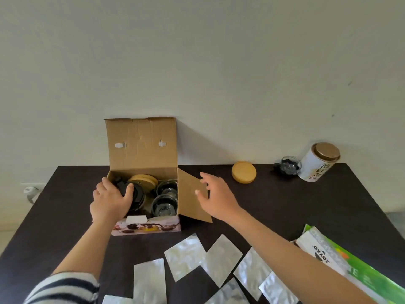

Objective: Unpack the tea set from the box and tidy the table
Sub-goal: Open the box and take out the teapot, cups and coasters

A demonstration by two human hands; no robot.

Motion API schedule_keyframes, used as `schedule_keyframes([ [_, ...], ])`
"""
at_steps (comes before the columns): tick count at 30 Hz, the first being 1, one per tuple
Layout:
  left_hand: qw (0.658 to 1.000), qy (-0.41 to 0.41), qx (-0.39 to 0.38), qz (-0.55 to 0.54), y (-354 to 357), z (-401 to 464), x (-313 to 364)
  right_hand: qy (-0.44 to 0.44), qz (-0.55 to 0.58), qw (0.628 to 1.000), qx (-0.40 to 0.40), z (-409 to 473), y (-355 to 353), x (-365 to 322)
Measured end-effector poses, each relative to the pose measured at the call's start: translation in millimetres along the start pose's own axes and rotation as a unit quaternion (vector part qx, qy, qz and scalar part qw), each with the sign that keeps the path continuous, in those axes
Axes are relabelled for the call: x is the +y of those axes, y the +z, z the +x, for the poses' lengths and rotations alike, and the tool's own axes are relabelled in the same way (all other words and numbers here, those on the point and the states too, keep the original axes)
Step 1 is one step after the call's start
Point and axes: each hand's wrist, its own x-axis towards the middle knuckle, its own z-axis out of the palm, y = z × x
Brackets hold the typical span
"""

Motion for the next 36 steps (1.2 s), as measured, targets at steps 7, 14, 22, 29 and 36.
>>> schedule_keyframes([
  [7, 1.000, 0.018, -0.003, -0.016, -4.4, -2.0, -6.7, -0.014, -0.138, 0.989, -0.054, 12.6, 63.8, -67.8],
  [14, 0.999, 0.036, -0.001, -0.019, -4.9, -1.3, -12.3, 0.062, -0.354, 0.924, -0.130, 37.5, 92.6, -103.1],
  [22, 0.998, 0.038, -0.006, -0.039, -4.4, 1.7, -15.5, 0.017, -0.266, 0.963, 0.029, 21.4, 83.8, -101.5],
  [29, 0.999, 0.039, -0.005, -0.035, -2.9, 2.5, -15.9, 0.095, 0.063, 0.971, 0.210, -2.8, 23.8, -59.6],
  [36, 0.999, 0.028, 0.002, -0.026, -2.2, 3.9, -13.9, 0.320, -0.041, 0.917, 0.234, -18.2, -25.5, 80.8],
])
